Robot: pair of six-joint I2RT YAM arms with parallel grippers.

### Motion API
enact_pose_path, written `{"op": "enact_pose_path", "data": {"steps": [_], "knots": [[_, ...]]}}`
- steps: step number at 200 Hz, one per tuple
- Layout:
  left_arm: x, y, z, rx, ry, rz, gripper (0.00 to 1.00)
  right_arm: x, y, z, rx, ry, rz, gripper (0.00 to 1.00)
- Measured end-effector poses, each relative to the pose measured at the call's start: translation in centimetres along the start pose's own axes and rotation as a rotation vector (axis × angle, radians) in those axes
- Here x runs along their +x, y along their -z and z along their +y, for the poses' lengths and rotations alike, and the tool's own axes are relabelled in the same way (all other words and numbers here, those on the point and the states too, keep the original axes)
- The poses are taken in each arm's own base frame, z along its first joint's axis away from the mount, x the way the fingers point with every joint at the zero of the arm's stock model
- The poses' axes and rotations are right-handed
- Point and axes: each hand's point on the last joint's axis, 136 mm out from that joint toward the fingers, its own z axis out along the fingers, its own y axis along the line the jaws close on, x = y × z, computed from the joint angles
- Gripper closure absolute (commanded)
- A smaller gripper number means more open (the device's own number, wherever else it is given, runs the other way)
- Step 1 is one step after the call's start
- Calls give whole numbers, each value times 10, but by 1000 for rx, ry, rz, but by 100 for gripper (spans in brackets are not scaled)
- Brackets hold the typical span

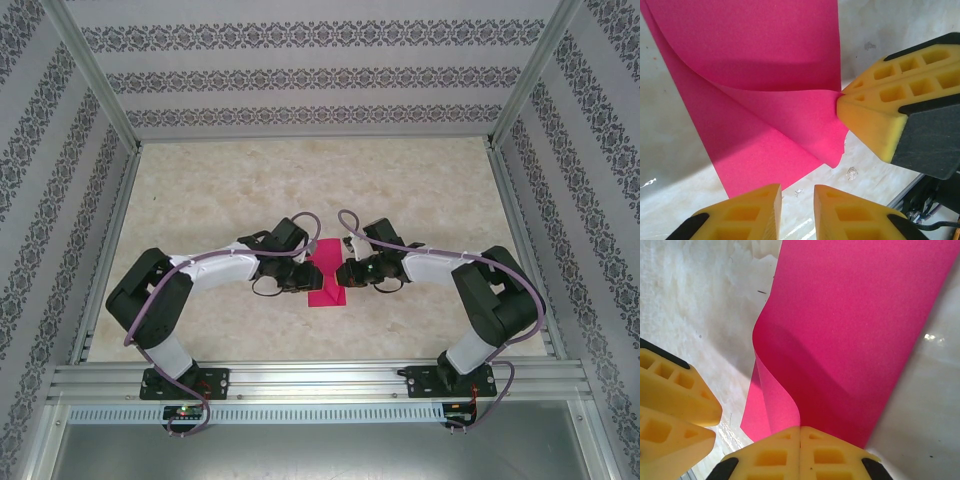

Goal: Fold a paper plane with a square sheet of paper (pick it up from the middle)
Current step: Fold the triangle a second time at the center of the table.

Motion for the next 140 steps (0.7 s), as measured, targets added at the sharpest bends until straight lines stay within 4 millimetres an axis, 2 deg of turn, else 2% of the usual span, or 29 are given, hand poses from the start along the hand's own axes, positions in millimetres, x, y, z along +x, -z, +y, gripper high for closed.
{"op": "enact_pose_path", "data": {"steps": [50, 96, 140], "knots": [[4, -6, 2, -33, -1, -7, 74, -11, 2, -5, 0, -36, -49, 98], [5, -11, 3, -30, 7, -15, 74, -6, -2, -10, -4, -86, -69, 97], [12, -16, 17, -67, 20, -13, 74, -9, -1, -9, -8, -91, -82, 99]]}}
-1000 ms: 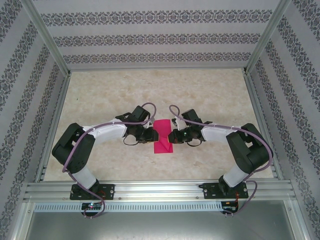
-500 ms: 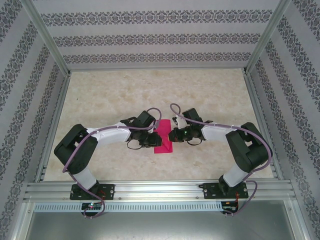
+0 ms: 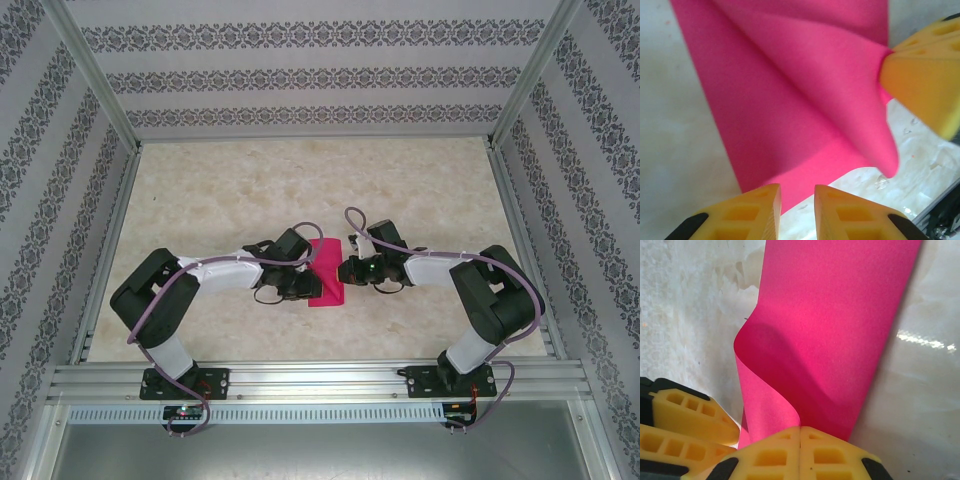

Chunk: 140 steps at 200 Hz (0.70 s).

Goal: Fold a paper plane with a square sheet of paper (pick it up from the middle)
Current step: Fold the triangle a second time at the center of the table.

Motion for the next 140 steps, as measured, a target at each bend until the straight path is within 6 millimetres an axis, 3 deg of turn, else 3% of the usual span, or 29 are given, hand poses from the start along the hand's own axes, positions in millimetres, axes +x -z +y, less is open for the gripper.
{"op": "enact_pose_path", "data": {"steps": [30, 75, 140], "knots": [[-6, 8, 3, -23, 0, -52, 73, 3, 2, 4, 15, -28, -47, 99], [-23, 41, -12, -1, -35, -187, 71, 12, 13, 26, 42, -40, -142, 99], [-26, 61, 4, -3, -44, -243, 69, 18, 26, 56, 76, -39, -246, 99]]}}
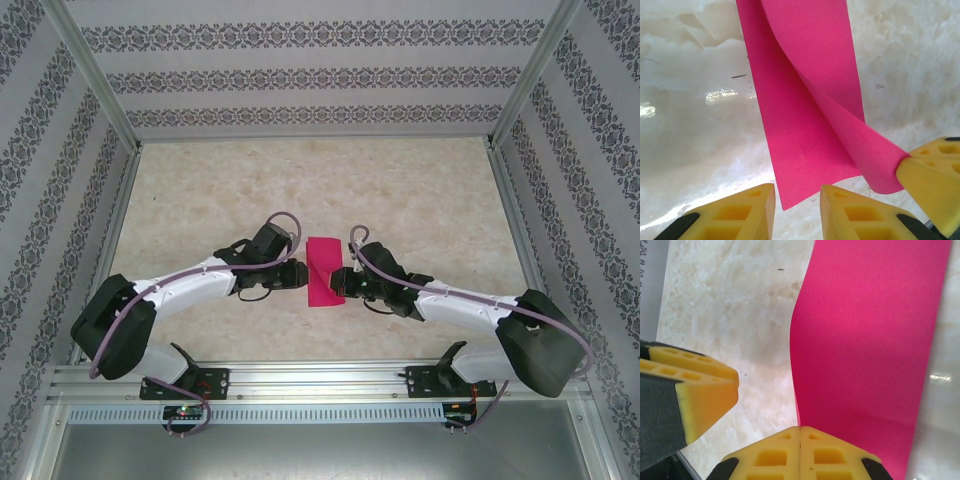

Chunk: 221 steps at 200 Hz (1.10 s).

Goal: Fold a paper plane with a square sheet of paper (pick it up from the middle)
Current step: Fold the triangle a second time at the center of the table.

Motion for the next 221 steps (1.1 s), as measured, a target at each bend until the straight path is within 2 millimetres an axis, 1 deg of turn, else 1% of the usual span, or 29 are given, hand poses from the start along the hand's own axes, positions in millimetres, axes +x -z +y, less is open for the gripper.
{"op": "enact_pose_path", "data": {"steps": [25, 34, 47, 68, 84, 98, 114, 136, 157, 190, 221], "knots": [[-3, 8, 1, 19, -7, -12, 69, 3, 0, 2, 46, 2, -14, 99], [-3, 12, 2, 25, -7, -17, 69, 3, 0, 7, 58, 12, -18, 100], [-4, 17, 5, 30, -7, -27, 68, -4, 3, 22, 67, 32, -40, 100], [-7, 23, 9, 40, -7, -36, 69, -26, 11, 54, 54, 42, -115, 100], [-9, 25, 16, 38, 5, -40, 69, -38, 16, 67, 51, 29, -170, 100], [-9, 28, 22, 34, 17, -40, 69, -40, 18, 67, 67, 13, -200, 100], [-9, 31, 30, 33, 30, -47, 69, -38, 16, 64, 97, 2, -214, 100], [-8, 36, 39, 36, 52, -52, 70, -29, 10, 67, 132, 15, -203, 100], [-6, 37, 39, 55, 57, -35, 70, -20, 2, 69, 150, 31, -179, 100], [2, 36, 33, 102, 43, -4, 72, -8, -13, 58, 166, 49, -136, 99], [23, 36, 46, 97, 58, 8, 71, 7, -35, 36, 166, 43, -72, 100]]}}
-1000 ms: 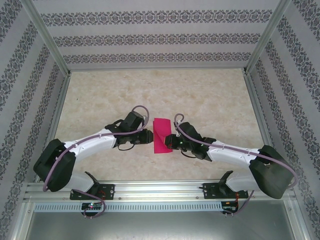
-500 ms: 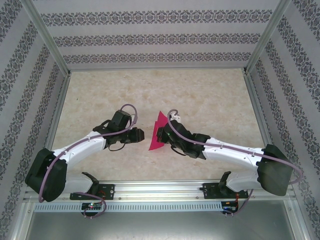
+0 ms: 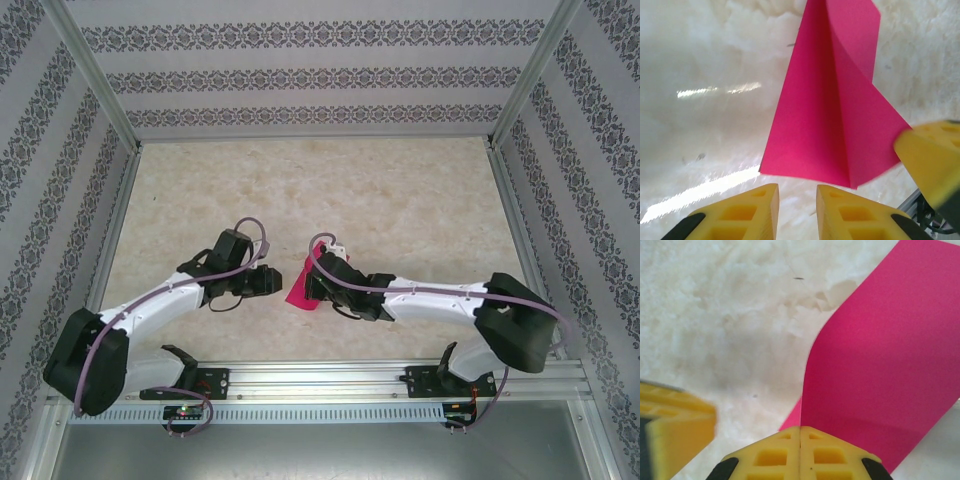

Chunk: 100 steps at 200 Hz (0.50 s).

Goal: Fold a paper plane with a square sheet of paper (pick it up from the middle)
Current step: Fold the triangle a second time at the center of the table.

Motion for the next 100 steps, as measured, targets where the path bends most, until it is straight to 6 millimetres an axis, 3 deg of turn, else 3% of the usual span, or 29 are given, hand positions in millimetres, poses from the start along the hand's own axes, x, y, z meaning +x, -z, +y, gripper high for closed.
{"op": "enact_pose_path", "data": {"steps": [22, 49, 69, 100], "knots": [[11, 1, 5, 13, 21, 1, 71, 9, -9, -8, -7, -2, 23, 99], [16, -4, -4, 44, 14, 10, 71, 10, -13, 3, -66, 0, 26, 99], [19, -12, -9, 50, 8, 29, 73, 12, -17, 8, -98, 4, 33, 99], [15, -28, 1, -2, 49, 47, 76, 19, -25, 11, -118, 5, 59, 99]]}}
